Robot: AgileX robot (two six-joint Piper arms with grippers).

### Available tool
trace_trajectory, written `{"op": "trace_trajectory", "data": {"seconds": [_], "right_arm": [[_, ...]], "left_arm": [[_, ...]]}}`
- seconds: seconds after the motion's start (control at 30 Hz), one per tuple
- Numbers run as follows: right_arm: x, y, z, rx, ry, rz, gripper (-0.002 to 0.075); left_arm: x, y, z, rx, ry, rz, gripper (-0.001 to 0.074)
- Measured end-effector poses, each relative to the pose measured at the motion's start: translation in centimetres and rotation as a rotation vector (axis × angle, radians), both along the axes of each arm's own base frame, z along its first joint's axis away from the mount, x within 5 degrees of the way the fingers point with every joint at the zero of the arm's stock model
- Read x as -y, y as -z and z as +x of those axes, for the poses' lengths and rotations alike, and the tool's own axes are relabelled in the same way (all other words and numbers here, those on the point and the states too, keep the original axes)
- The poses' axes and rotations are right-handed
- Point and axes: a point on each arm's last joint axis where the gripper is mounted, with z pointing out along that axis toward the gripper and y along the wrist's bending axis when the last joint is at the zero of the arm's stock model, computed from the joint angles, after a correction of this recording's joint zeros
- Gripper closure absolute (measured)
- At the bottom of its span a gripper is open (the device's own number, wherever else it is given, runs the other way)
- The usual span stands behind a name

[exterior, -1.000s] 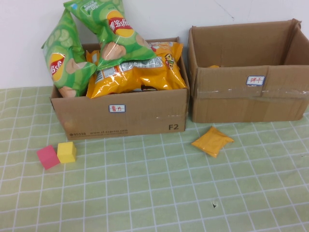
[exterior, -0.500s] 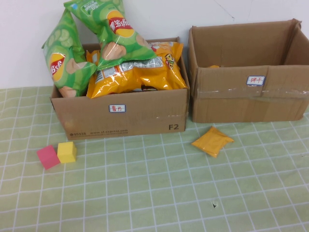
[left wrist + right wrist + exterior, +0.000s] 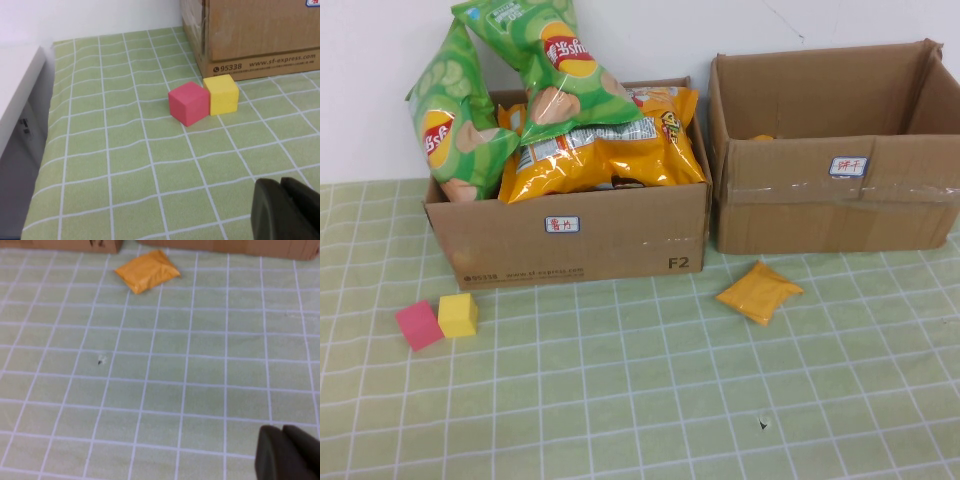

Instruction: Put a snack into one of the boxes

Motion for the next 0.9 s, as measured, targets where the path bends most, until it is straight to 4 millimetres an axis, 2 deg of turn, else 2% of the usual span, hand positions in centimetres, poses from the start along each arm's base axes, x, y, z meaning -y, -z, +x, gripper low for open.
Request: {"op": "trace_trajectory", "data": {"seconds": [0.17,0.33,0.47,0.7,0.9], "right_arm": [[0.9,-0.3,-0.7,0.054,0.063,0.040,0.0728],[2.5,-0.7,-2.3,0.160,0.272,0.090,0.0728],[3.0,-0.8,-3.1,0.207,0.365,0.104,0.0728],[3.5,-1.1,-3.1,0.254,0.393,0.014,0.0728],[2.8,-1.1,-2.6,0.351,0.300,-0.036,0.0728]], "left_arm": [[0.0,0.0,0.0,0.000,0.000,0.002,0.0737],[0.0,0.0,0.0,0.000,0.001,0.004,0.0737],[0.0,0.0,0.0,0.000,0.001,0.004,0.0737],[0.0,0.0,0.0,0.000,0.001,0.004,0.0737],[0.0,0.0,0.0,0.000,-0.001,0.000,0.0737]]}}
